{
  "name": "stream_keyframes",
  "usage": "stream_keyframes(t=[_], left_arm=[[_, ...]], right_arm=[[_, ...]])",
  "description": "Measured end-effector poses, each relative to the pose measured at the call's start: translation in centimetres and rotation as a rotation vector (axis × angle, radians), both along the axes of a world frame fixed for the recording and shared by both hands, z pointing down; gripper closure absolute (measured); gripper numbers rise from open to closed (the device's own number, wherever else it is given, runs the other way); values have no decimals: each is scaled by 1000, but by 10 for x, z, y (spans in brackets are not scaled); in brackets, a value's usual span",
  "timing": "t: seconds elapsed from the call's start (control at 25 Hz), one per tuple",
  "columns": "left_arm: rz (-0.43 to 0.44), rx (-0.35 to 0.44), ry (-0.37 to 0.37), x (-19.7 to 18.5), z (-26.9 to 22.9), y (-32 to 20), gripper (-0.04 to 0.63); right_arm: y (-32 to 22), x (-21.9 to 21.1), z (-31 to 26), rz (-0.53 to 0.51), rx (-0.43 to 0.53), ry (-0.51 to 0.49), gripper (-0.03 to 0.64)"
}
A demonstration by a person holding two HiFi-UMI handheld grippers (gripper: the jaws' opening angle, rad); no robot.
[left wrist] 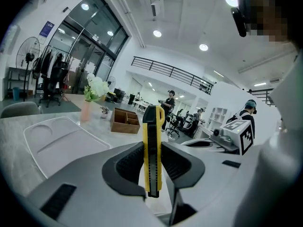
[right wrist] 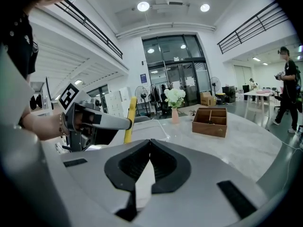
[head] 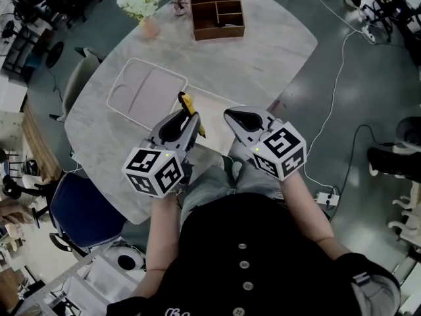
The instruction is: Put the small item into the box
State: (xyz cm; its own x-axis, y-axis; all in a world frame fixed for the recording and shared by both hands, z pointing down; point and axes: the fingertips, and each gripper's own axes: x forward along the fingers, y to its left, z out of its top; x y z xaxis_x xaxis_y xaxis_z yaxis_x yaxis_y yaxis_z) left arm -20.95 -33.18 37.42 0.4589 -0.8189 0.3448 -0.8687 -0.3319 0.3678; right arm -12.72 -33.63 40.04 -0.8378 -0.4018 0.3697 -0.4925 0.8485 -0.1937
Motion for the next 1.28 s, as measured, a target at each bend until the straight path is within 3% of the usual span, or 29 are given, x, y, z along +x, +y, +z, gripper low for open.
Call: stream_keyframes(t=[0.2,0.56,0.96,1.28], left_arm=[[21,-19,-18,8,6,-2,469],[112,-50,-167,8,26,-15,469],[359,-50,-437,23,50,-26,469],[578,-142,-698,34,94,-24,469]], right_arm=[[-2,1,6,-11,-27,3,614],[-17,11,12,34,-44,-12,612],[-37,34,26,100,-81,-10,614],[-50,55,38,203,-147,-62,614]])
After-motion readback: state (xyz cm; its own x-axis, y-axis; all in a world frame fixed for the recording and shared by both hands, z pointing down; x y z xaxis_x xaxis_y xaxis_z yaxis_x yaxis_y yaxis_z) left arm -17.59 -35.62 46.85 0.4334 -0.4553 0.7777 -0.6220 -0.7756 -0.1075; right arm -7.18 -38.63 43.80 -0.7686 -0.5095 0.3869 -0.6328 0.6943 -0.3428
